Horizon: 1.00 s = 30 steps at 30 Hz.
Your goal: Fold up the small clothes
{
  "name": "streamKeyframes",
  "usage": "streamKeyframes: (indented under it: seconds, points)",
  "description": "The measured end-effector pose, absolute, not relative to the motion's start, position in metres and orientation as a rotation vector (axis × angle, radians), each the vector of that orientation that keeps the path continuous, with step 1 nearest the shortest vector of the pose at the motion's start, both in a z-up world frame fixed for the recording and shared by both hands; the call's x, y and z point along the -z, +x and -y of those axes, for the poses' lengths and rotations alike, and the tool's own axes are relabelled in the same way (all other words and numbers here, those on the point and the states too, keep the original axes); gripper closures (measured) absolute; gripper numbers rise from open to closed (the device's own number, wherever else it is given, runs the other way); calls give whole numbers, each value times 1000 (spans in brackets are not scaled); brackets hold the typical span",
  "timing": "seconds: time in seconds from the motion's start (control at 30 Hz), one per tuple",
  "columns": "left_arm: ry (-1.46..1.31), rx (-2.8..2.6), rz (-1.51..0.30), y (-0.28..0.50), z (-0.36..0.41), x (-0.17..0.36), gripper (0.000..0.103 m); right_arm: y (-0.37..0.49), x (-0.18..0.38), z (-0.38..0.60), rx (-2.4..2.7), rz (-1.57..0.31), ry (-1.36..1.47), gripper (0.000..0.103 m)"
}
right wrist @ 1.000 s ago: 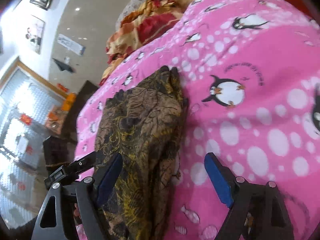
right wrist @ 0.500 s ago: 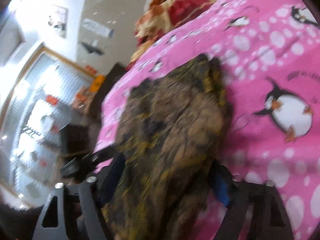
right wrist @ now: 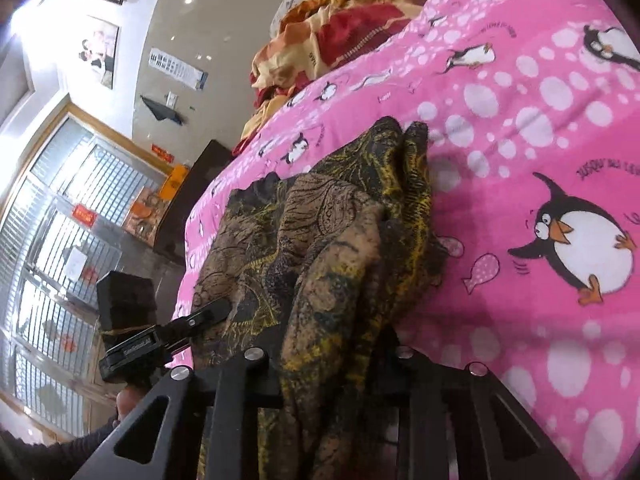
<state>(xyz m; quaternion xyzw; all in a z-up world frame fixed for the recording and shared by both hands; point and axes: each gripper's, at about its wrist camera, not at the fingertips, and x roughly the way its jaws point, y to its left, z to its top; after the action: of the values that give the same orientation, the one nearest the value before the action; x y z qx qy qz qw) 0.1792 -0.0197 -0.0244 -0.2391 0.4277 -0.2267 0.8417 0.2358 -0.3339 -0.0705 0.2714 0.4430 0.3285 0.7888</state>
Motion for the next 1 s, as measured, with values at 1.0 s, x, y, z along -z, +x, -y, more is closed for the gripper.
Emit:
streamKeyframes:
  seconds: [1.0]
  points:
    - [-269,254,-755,68,-97,-10,80,143,-24,184,-727,-851,89,71]
